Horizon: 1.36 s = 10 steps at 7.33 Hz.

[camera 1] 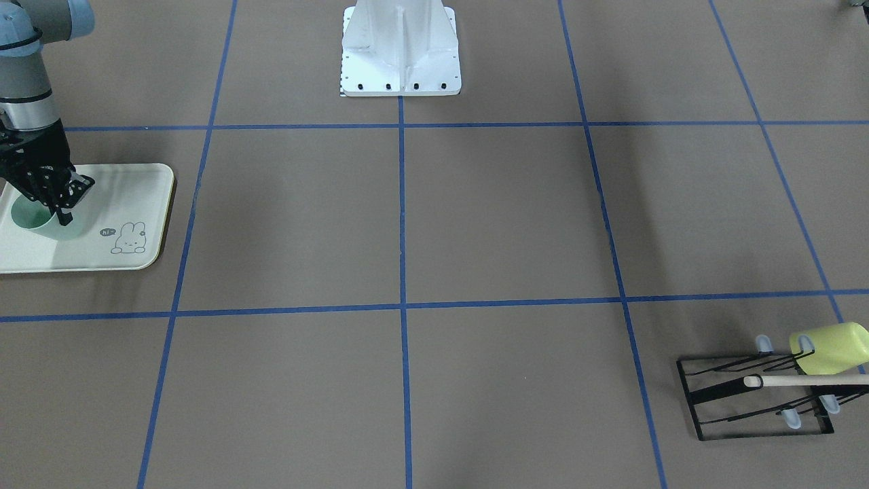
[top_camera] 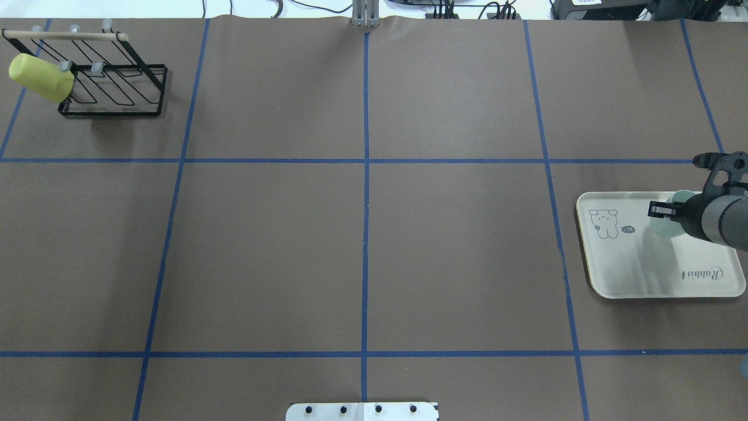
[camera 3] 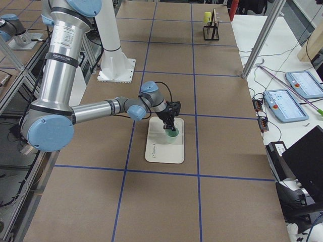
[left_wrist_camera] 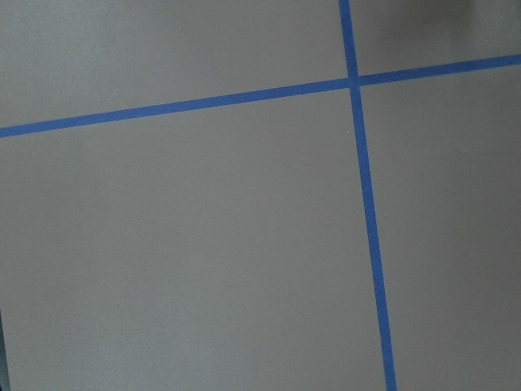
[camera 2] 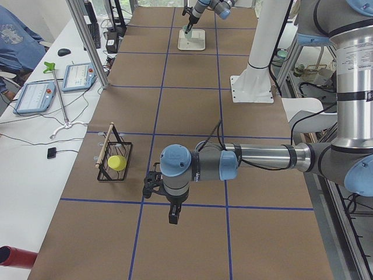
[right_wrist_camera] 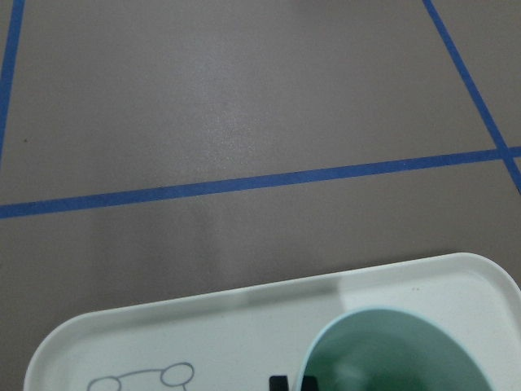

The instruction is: Left arm grabs green cup and hands to right arm on tray

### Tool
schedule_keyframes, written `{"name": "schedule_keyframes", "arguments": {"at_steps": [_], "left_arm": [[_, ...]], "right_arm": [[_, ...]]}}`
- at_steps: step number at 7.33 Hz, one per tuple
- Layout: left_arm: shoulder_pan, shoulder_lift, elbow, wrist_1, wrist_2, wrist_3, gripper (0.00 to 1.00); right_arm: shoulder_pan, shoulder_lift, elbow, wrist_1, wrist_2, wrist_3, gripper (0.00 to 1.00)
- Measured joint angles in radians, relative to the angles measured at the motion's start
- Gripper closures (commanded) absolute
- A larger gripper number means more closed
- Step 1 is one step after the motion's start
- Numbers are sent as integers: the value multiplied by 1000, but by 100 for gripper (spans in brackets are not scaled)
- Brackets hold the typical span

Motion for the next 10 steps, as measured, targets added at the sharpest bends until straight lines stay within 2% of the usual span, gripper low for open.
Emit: {"name": "schedule_keyframes", "arguments": {"at_steps": [1,2,6,8,10], "left_arm": [[0,1,0,0,0,0,0],[0,1,0,0,0,0,0],[0,0,-2,0,-1,0,0],[0,-1,-4,0,-1,1,0],[0,-1,-6,0,-1,2,0]], "right_arm": [[-13,-3,-1,-2,-16,2,47],[-20,-4,-1,-3,-22,2,2],[-10,3,29,-31,17,-29,1],[59,6,92,-118,124,-136,1],[207,5,106,-172,312,-363,0]]}}
